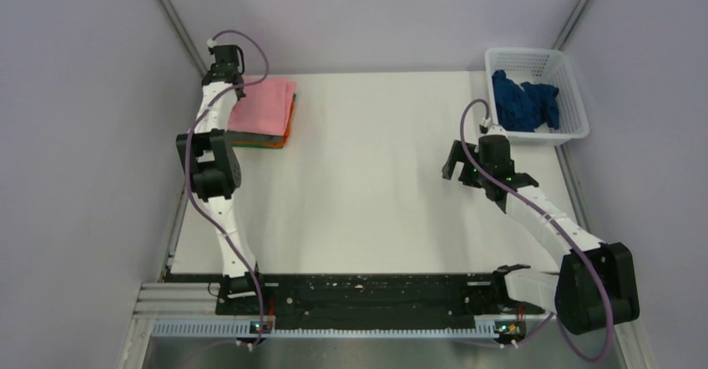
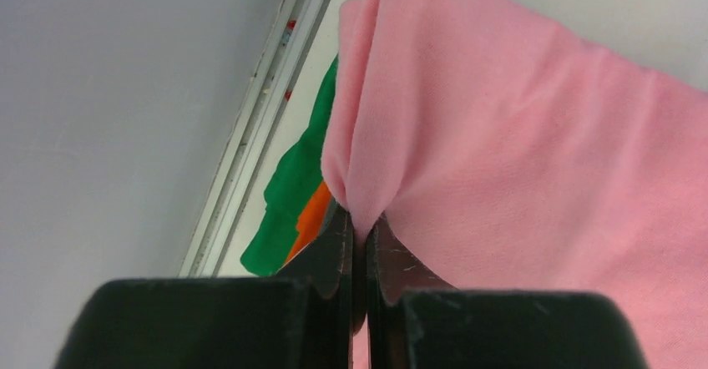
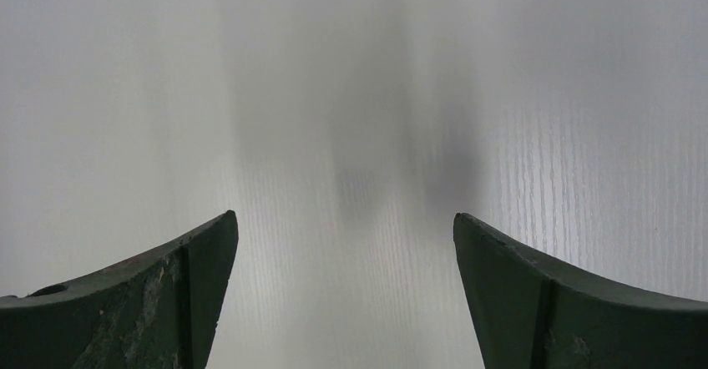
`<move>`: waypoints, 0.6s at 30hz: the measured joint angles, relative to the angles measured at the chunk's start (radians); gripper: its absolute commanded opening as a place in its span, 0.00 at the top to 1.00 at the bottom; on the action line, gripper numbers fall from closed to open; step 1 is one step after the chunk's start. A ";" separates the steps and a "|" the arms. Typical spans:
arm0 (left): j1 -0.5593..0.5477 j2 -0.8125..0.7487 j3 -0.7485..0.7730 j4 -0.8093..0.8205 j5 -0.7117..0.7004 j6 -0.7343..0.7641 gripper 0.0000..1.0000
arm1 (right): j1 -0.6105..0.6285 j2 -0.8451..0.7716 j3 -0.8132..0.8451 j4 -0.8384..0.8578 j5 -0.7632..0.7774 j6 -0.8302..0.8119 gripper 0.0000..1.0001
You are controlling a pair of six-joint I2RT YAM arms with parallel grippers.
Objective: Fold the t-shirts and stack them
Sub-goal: Put the neatly folded tshirt into the corner of the board with the left arm
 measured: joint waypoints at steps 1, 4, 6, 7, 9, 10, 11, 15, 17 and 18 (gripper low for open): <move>0.008 0.003 0.000 0.000 0.016 -0.008 0.88 | 0.000 0.001 0.000 0.000 0.001 0.000 0.01; 0.030 0.016 0.000 0.008 0.061 -0.031 0.71 | 0.000 0.008 0.000 0.001 0.002 0.000 0.01; 0.040 0.030 0.000 0.013 0.074 -0.047 0.67 | 0.000 0.017 0.000 0.003 0.002 0.000 0.01; 0.043 0.039 0.000 0.015 0.075 -0.052 0.66 | 0.000 0.022 0.000 0.004 0.003 0.000 0.01; 0.051 0.059 0.000 0.018 0.076 -0.065 0.64 | 0.000 0.029 0.000 0.004 0.004 0.000 0.01; 0.056 0.069 0.000 0.018 0.080 -0.076 0.62 | 0.000 0.030 0.000 0.004 0.004 0.000 0.01; 0.062 0.078 0.000 0.018 0.083 -0.084 0.59 | 0.000 0.032 0.000 0.004 0.005 0.000 0.01; 0.084 0.088 0.000 0.010 0.090 -0.126 0.52 | 0.000 0.032 0.000 0.007 0.004 0.000 0.01; 0.095 0.087 0.000 0.005 0.085 -0.153 0.44 | 0.000 0.032 0.000 0.008 0.003 0.002 0.01; 0.099 0.087 0.000 0.001 0.080 -0.166 0.39 | 0.000 0.032 0.000 0.008 0.001 0.004 0.01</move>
